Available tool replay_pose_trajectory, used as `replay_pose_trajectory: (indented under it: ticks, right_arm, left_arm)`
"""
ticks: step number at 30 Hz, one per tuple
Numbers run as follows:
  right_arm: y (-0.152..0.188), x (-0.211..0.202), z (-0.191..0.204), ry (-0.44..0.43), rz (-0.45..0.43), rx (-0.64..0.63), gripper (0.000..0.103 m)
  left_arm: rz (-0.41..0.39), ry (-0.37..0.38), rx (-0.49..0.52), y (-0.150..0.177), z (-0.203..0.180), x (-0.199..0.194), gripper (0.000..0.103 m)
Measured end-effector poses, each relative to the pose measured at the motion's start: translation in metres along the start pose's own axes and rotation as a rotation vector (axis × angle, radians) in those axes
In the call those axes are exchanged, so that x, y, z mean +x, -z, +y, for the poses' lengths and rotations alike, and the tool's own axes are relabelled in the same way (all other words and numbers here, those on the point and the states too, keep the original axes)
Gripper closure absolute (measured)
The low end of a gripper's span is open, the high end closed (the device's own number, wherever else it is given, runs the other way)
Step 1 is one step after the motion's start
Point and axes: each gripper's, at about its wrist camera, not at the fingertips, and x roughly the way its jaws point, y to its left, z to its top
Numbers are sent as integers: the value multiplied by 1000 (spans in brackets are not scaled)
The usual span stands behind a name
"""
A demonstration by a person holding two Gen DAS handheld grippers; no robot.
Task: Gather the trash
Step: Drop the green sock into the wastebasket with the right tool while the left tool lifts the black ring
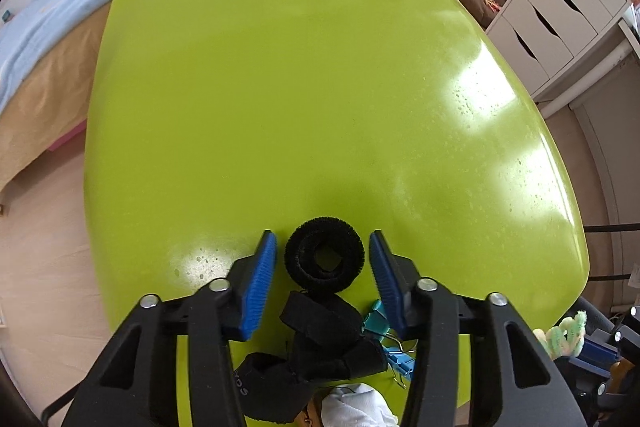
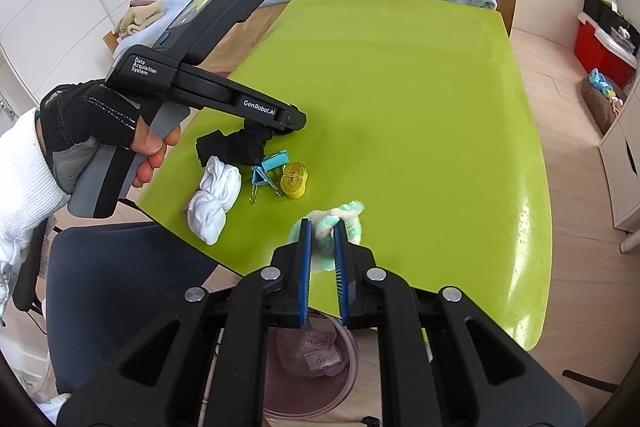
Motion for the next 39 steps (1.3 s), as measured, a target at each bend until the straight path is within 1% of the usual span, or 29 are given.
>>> replay_pose_trajectory:
  ticks: [1,4,9,16,23,27,30,39]
  right_arm:
    - [0,0,0,1,0,-1,92]
    - [-1,1,1,3,-2,0,92]
    - [0,-1,3,10,-10,-1,92]
    - [1,-9,11,17,-21,-20,92]
    - [9,-26,22,25,-46,-39,92]
    - [18,-37,27,24,-56,-47,92]
    - [26,-43,30,28,-58,-50,92]
    - [50,-63,41,9,-66,-52,92]
  left_arm:
    - [-2,-3,-1,1,1,0,69]
    - [-21,-3,-6,1,3,-1,72]
    - [-100,-2,-15,2,3,-22,72]
    - [-213,-29,15,22,-5,-62,72]
    - [-321,-20,61,66,-18,-105,72]
    - [-365,10,67,97,-21,-122,72]
    - [-385,25,65,120,-26,-129,72]
    - [-409,62,77,178,-43,-136,72]
